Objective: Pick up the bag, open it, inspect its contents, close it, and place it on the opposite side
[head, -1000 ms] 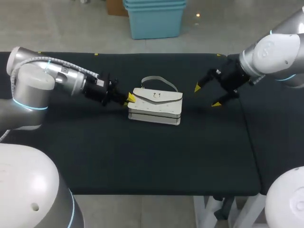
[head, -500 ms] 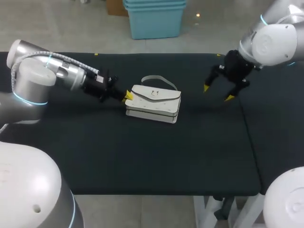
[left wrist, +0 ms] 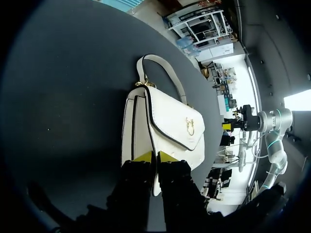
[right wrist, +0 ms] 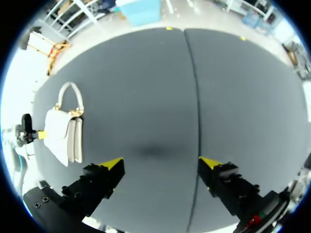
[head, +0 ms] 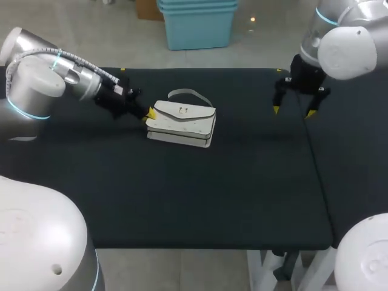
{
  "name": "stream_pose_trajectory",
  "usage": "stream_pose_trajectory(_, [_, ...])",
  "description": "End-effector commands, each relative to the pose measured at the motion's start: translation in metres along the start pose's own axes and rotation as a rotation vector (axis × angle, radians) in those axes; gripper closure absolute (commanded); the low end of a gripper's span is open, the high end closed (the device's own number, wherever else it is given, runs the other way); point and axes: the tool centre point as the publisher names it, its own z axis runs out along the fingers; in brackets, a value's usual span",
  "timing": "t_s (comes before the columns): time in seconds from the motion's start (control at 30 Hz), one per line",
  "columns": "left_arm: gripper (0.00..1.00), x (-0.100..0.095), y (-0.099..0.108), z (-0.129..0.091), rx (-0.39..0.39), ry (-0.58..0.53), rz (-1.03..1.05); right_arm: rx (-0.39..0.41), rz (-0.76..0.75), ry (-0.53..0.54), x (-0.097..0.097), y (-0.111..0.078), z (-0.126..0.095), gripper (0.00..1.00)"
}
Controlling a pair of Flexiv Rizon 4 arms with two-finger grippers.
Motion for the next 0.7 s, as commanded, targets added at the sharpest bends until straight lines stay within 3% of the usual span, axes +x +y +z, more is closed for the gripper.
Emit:
stream_pose_trajectory(0.03, [1.00,-0.014,-0.011,-0.017,-0.006,0.003,-0.005,-0.023,0.002,-0.053,-0.007,0.000,-0.006,0.00])
stream_pose_trajectory(0.53, [1.00,-0.075,-0.047,-0.083,0.063,-0.092,-0.041,-0.056,-0.017,-0.248,-0.041,0.021,-0.025,0.00])
stream_pose_trajectory(0.7, [1.00,-0.096,-0.056,-0.104,0.097,-0.118,-0.072,-0.050,0.022,-0.220,-0.057,0.028,-0.034,0.00])
